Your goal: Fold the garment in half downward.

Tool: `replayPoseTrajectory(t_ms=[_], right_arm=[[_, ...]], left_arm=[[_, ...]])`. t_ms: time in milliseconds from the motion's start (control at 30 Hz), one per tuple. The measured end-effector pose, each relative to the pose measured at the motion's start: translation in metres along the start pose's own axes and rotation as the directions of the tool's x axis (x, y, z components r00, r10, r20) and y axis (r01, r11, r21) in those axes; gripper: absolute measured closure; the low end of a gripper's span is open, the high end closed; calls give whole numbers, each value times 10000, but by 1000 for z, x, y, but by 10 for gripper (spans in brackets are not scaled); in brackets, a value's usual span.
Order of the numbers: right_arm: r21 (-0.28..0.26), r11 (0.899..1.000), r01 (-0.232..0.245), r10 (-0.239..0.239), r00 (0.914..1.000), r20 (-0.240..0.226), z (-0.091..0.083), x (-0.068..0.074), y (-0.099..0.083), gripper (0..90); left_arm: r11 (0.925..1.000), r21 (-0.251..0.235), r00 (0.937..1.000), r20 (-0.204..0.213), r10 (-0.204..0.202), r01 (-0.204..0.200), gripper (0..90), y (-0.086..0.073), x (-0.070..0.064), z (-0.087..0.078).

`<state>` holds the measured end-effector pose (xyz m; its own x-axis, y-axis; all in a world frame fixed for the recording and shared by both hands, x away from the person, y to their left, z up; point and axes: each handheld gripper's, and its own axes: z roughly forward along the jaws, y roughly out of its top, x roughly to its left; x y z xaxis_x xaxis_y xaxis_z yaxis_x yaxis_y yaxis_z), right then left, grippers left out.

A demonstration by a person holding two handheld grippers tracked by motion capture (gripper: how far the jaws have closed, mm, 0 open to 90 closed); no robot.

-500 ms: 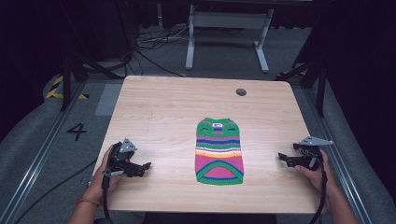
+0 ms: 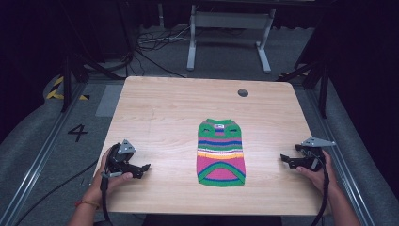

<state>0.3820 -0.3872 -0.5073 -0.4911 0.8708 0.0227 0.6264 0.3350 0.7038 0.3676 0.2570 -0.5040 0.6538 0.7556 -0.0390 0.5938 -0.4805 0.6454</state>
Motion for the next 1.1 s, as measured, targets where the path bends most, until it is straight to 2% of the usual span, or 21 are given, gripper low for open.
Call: replayPoseTrajectory(t_ms=[67,100,133,200,233,267,333,433,467,500,567,633,767,800,900,1000,1100], right_arm=[[234,9997,-56,56,10000,-7,0,1,3,172],[234,9997,-56,56,10000,-7,0,1,3,172],[319,9995,-57,57,10000,-15,0,1,5,210],[353,9993,156,-149,9997,-177,0,2,10,293],[541,9984,177,-157,9992,-376,1,2,14,336],[443,9990,18,5,9987,-518,0,2,18,370],[137,9999,-55,67,9963,-862,0,3,29,408],[-177,9997,178,-193,9956,-915,0,6,51,441],[-177,9997,178,-193,9956,-915,0,6,51,441],[-321,9989,340,-368,9951,-921,3,7,65,448],[-423,9982,417,-457,9941,-986,8,9,77,454],[-400,9965,731,-764,9931,-890,14,12,87,459],[-565,9953,787,-847,9901,-1119,26,19,107,460],[-586,9949,824,-889,9891,-1177,29,21,111,460],[-635,9932,973,-1045,9870,-1218,36,27,121,461],[-630,9925,1046,-1127,9832,-1434,49,37,131,472],[-455,9916,1212,-1270,9788,-1606,65,47,137,482]], left_arm=[[9999,-53,9998,-162,-121,120,79,2,4,-2],[9999,-53,9998,-162,-121,120,136,2,4,-2],[9996,-85,9993,-243,-272,270,136,3,9,-2],[9997,-30,9996,-145,-246,245,174,5,13,-2],[9997,-37,9997,-66,-255,255,190,7,15,-1],[9996,-29,9996,-16,-268,268,195,10,16,0],[10000,12,10000,72,-42,42,225,21,19,3],[9997,-220,9998,150,103,-99,256,42,21,8],[9997,-220,9998,150,103,-99,275,42,21,8],[9993,-292,9994,240,236,-229,286,60,21,14],[9985,-245,9984,253,503,-497,295,75,19,21],[9974,-240,9968,403,696,-687,307,88,16,27],[9922,-255,9908,554,1236,-1223,325,114,6,42],[9922,-255,9908,554,1236,-1223,329,114,6,42],[9885,-233,9849,839,1511,-1497,345,133,-3,57],[9847,-248,9803,936,1739,-1723,351,150,-9,71],[9850,-324,9779,1182,1723,-1696,356,165,-14,86]])
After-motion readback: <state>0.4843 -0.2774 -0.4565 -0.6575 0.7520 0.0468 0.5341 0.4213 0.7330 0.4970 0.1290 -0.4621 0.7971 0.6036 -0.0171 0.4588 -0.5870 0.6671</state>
